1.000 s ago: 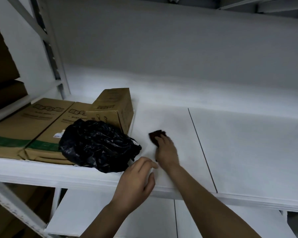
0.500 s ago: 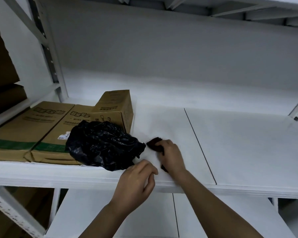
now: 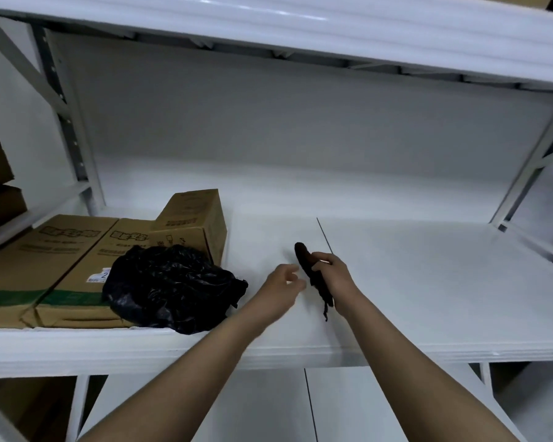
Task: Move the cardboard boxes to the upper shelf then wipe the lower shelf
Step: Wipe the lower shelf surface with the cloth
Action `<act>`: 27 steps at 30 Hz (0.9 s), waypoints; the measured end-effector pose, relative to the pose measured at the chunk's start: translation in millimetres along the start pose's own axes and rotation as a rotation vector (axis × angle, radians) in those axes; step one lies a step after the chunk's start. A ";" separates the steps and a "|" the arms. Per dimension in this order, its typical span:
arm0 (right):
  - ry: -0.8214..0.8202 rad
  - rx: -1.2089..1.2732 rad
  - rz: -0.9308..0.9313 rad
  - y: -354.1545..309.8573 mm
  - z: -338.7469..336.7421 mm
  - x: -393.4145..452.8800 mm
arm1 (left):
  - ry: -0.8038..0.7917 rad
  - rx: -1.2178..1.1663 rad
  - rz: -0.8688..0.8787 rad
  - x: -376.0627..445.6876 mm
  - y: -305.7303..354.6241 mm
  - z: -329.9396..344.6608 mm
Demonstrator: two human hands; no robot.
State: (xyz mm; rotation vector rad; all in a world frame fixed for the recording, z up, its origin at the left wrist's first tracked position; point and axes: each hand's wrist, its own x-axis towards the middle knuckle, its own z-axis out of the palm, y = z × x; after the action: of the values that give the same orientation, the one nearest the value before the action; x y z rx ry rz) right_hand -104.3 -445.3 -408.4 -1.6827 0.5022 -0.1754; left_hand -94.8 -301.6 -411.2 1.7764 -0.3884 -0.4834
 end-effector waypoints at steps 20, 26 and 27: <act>0.005 0.020 -0.261 -117.2 -2.5 20.5 | 0.100 -0.365 -0.147 42.9 113.3 -32.2; -0.227 -0.076 -0.278 -139.8 -3.9 27.0 | 0.017 -0.175 -0.083 35.7 130.0 -74.1; -0.312 -0.079 -0.271 -144.5 3.6 26.4 | 0.022 -0.152 -0.048 31.6 131.6 -85.5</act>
State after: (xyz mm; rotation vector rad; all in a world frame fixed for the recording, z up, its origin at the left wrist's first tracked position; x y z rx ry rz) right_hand -46.6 -439.2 -273.4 -1.8114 0.0468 -0.0876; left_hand -25.1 -279.3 -268.8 1.6453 -0.2870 -0.5139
